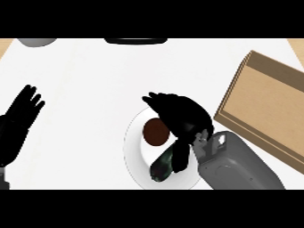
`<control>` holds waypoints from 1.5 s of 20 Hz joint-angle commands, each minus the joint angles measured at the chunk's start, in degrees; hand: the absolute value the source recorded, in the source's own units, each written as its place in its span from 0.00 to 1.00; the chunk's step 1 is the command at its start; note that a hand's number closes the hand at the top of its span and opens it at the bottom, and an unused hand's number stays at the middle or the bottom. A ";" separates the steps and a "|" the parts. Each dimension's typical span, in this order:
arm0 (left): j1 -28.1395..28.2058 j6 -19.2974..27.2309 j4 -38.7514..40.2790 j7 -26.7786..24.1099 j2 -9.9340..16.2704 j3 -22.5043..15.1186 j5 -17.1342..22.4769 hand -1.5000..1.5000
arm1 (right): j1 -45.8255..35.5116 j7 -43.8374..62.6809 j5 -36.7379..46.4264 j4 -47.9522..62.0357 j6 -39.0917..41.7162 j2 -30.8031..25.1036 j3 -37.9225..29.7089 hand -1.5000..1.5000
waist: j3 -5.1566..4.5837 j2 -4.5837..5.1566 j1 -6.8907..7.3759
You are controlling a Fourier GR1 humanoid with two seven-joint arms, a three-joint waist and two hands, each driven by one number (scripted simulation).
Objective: Pick the cupcake from the plate and place it in the cardboard box
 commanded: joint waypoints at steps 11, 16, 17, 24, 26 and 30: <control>0.71 -2.74 -3.32 3.14 -4.65 3.05 -5.00 0.50 | 4.44 -10.33 12.07 4.12 -1.04 4.95 -1.56 0.00 | 0.01 0.01 0.02; -0.25 -2.71 -3.20 4.12 -6.10 3.97 -6.53 0.50 | 4.62 -10.75 15.71 4.09 -0.19 6.96 -0.96 0.00 | 0.01 -0.02 0.02; 1.62 -6.22 -3.03 3.61 -3.52 7.11 -3.75 0.50 | 4.75 -10.96 14.84 3.15 2.22 4.82 -2.27 0.00 | 0.01 -0.04 0.08; 2.07 -5.00 -3.27 2.63 -8.45 5.22 -8.55 0.50 | 5.18 -10.28 17.77 8.68 -1.61 8.07 0.74 0.00 | 0.01 0.00 0.04; -3.15 -4.80 0.30 4.95 -7.80 6.77 -7.90 0.50 | 5.29 -12.27 18.73 10.17 -1.31 7.25 -0.21 0.00 | 0.01 0.05 -0.16; 0.51 -7.52 -1.94 4.33 -7.68 8.05 -7.98 0.50 | 4.21 -7.35 17.21 11.46 -5.04 8.09 4.34 0.00 | 0.01 0.01 0.14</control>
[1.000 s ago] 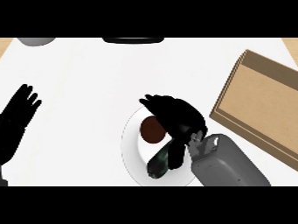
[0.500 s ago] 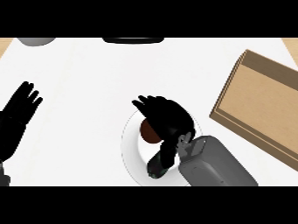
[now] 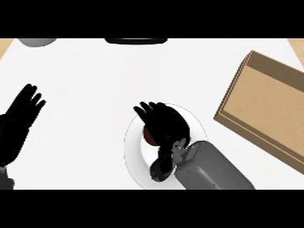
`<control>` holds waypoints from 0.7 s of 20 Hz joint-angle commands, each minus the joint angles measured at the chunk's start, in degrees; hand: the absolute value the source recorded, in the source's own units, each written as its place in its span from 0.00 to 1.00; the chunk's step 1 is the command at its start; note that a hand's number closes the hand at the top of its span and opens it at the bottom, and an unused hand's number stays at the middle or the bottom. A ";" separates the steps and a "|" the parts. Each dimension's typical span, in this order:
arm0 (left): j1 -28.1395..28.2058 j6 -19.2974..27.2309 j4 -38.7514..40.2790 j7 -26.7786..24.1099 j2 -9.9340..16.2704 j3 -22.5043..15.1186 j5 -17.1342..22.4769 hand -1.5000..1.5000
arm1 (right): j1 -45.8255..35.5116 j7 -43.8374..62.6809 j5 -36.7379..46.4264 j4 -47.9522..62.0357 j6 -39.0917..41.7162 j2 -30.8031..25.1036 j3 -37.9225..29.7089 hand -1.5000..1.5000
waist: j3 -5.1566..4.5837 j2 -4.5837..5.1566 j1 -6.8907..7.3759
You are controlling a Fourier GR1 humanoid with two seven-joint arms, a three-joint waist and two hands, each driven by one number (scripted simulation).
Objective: Pick the cupcake from the plate and place it in the cardboard box
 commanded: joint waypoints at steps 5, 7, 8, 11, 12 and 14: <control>-0.44 -0.61 -0.12 1.29 -1.19 1.77 -1.45 0.50 | -1.00 -4.46 3.88 5.61 -1.08 -0.62 -2.30 0.00 | 0.00 0.02 -0.12; 1.01 -2.61 -2.20 1.61 0.07 3.30 0.49 0.50 | -5.56 -1.93 1.55 11.70 -5.76 0.18 0.30 0.00 | 0.00 0.08 0.44; -0.99 -2.04 3.43 -1.65 -2.33 1.47 -2.22 0.50 | 3.20 -1.02 4.14 0.71 0.14 -0.64 1.57 0.00 | -0.01 -0.02 -0.40; 4.65 -1.01 -6.76 1.90 -2.95 0.75 -3.36 0.50 | 0.09 -0.13 1.97 4.95 -0.45 0.18 1.19 0.00 | 0.01 -0.05 0.09; -1.14 -1.37 -0.60 2.14 -2.64 1.73 -2.40 0.50 | 1.30 -6.36 3.78 5.94 -1.44 -3.01 -1.19 0.00 | 0.00 0.02 -0.23; -0.26 -3.72 -0.71 1.21 -1.92 2.60 -1.44 0.50 | -4.59 0.61 -1.08 10.75 -3.92 0.16 4.57 0.00 | 0.00 0.05 0.33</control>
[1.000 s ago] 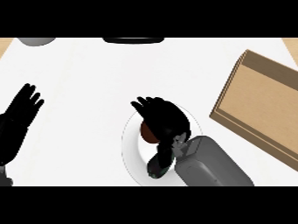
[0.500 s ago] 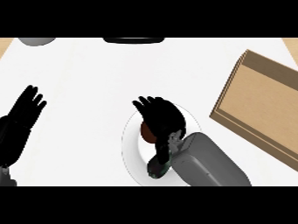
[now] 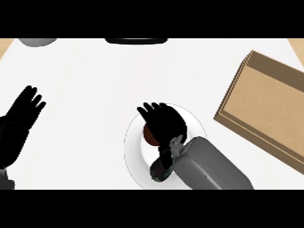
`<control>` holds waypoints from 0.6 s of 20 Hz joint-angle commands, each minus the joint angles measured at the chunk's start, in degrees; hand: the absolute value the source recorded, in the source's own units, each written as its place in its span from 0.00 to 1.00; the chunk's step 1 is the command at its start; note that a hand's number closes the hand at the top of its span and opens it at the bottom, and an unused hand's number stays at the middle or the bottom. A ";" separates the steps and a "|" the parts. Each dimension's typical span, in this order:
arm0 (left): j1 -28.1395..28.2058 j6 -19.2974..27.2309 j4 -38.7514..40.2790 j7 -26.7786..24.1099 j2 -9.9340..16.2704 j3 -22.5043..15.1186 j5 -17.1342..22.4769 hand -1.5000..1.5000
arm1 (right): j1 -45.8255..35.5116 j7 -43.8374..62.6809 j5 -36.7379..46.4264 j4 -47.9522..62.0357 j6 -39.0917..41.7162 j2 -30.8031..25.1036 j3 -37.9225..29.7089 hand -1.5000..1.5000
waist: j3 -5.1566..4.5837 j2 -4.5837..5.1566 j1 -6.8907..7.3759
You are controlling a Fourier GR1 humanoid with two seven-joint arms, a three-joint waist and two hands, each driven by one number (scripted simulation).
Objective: Pick the cupcake from the plate and place it in the cardboard box
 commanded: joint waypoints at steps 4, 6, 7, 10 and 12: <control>0.69 -3.05 -0.26 0.49 0.08 2.24 0.86 0.50 | 0.34 0.30 0.30 2.18 -0.44 0.50 0.74 0.00 | 0.00 -0.02 0.09; 4.28 1.02 -6.45 1.97 -3.38 -1.34 -2.54 0.50 | 2.23 1.14 1.13 1.57 -0.13 0.52 1.02 0.00 | 0.02 -0.08 0.11; 0.32 -2.13 3.12 -4.14 -1.98 1.93 -1.18 0.50 | -4.15 -4.48 0.71 10.74 -3.59 0.52 -1.71 0.00 | 0.00 0.11 0.24; 0.24 -2.33 -2.24 1.64 -0.62 2.72 -0.12 0.50 | -3.03 0.31 -1.88 8.50 -4.18 0.54 2.31 0.00 | 0.01 0.01 0.30; 0.17 -1.96 -2.64 2.75 -1.77 1.74 -0.78 0.50 | -2.02 0.19 -1.51 6.91 -3.61 0.54 2.22 0.00 | 0.01 -0.01 0.17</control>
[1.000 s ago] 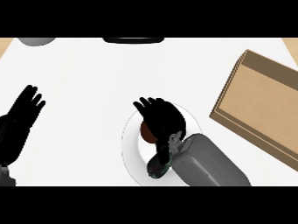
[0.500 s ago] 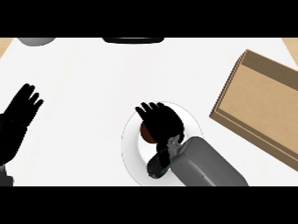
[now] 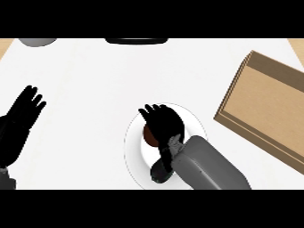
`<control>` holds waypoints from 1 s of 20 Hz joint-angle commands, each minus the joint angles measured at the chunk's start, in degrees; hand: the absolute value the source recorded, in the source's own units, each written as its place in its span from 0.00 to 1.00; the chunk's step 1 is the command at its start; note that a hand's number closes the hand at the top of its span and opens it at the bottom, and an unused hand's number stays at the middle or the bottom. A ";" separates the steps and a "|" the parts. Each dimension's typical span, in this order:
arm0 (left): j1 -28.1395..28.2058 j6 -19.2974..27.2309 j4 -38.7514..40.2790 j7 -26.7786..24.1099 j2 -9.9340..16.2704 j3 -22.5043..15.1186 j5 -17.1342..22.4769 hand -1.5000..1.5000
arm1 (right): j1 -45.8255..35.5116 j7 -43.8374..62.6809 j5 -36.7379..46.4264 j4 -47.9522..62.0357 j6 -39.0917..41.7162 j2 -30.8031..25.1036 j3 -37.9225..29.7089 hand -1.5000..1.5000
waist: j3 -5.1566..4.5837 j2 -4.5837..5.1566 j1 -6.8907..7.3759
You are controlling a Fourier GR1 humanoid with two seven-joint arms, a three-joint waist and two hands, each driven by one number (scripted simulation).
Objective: Pick the cupcake from the plate and place it in the cardboard box
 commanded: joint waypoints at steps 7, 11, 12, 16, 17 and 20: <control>-3.23 1.82 -0.15 1.92 -1.06 -0.01 -2.60 0.50 | -1.68 -8.99 3.63 6.94 -8.02 0.13 -0.07 1.00 | 0.03 0.10 -0.07; -3.29 -1.16 3.67 -0.15 -0.14 2.49 -0.45 0.50 | -3.44 -13.48 3.73 8.05 -7.15 -0.35 -2.74 1.00 | 0.02 0.11 -0.08; -1.96 -2.25 4.33 -1.76 -0.13 2.96 -0.42 0.50 | 1.55 -11.84 6.09 4.31 -7.44 -0.36 0.23 1.00 | 0.01 0.04 -0.24; 2.53 -1.63 -4.69 2.62 -0.82 1.17 -1.30 0.50 | -3.09 -15.37 5.78 8.90 -7.17 -0.67 -3.10 1.00 | 0.03 0.02 0.09; -4.91 1.52 -0.56 4.00 -1.36 1.75 -1.57 0.50 | -2.54 -13.58 5.00 8.49 -9.84 0.12 -1.04 1.00 | 0.03 0.07 -0.08; -1.39 0.56 -2.87 4.46 -1.74 1.48 -1.04 0.50 | 5.43 -18.82 5.35 1.55 -9.60 -7.87 -0.72 1.00 | 0.04 -0.06 -0.54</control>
